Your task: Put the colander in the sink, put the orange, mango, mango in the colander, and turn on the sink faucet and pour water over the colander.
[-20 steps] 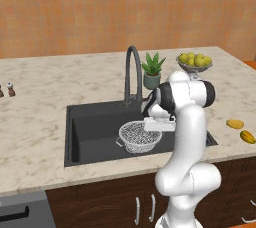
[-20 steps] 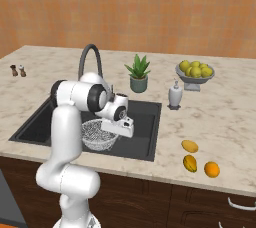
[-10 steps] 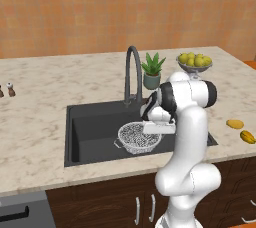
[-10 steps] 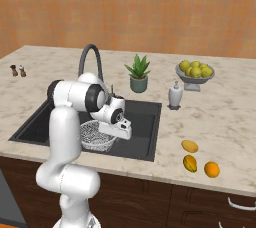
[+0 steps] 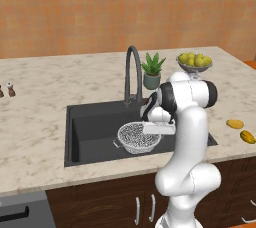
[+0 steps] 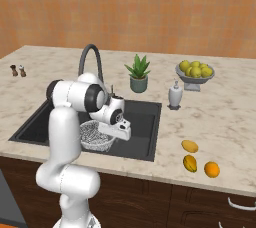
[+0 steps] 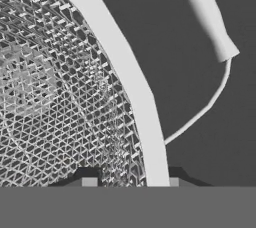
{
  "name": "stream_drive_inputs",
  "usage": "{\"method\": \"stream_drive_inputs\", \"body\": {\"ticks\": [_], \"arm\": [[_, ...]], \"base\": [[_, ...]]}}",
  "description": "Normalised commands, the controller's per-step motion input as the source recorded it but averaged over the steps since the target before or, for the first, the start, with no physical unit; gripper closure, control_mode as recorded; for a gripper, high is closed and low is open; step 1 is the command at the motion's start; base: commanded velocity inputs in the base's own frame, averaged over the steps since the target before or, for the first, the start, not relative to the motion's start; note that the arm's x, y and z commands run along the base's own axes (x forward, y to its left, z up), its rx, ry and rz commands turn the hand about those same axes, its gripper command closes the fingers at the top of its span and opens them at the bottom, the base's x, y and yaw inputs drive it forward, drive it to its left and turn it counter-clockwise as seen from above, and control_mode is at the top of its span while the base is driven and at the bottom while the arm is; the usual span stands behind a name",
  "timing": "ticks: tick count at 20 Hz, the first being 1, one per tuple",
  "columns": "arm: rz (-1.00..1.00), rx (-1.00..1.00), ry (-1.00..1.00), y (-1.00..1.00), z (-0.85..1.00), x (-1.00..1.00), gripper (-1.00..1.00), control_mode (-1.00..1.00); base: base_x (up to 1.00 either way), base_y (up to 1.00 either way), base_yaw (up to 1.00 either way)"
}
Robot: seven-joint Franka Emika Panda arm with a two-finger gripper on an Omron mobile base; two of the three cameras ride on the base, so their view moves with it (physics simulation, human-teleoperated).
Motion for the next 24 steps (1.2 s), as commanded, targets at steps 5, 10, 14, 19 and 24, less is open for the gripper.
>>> {"method": "stream_drive_inputs", "body": {"ticks": [5,10,14,19,24], "arm": [[-0.1,0.0,0.0,-0.02,0.15,-0.15,-1.0,-1.0],[-0.02,0.0,-0.05,-0.15,0.48,-0.29,-1.0,-1.0],[0.0,0.0,-0.06,-0.32,0.59,-0.39,-1.0,-1.0],[0.0,-0.01,-0.14,-0.44,0.57,-0.49,-1.0,-1.0],[0.05,-0.06,-0.1,-0.48,0.55,-0.5,-1.0,-1.0]], "base": [[0.0,0.0,0.0],[0.0,0.0,0.0],[0.0,0.0,0.0],[0.0,0.0,0.0],[0.0,0.0,0.0]]}}
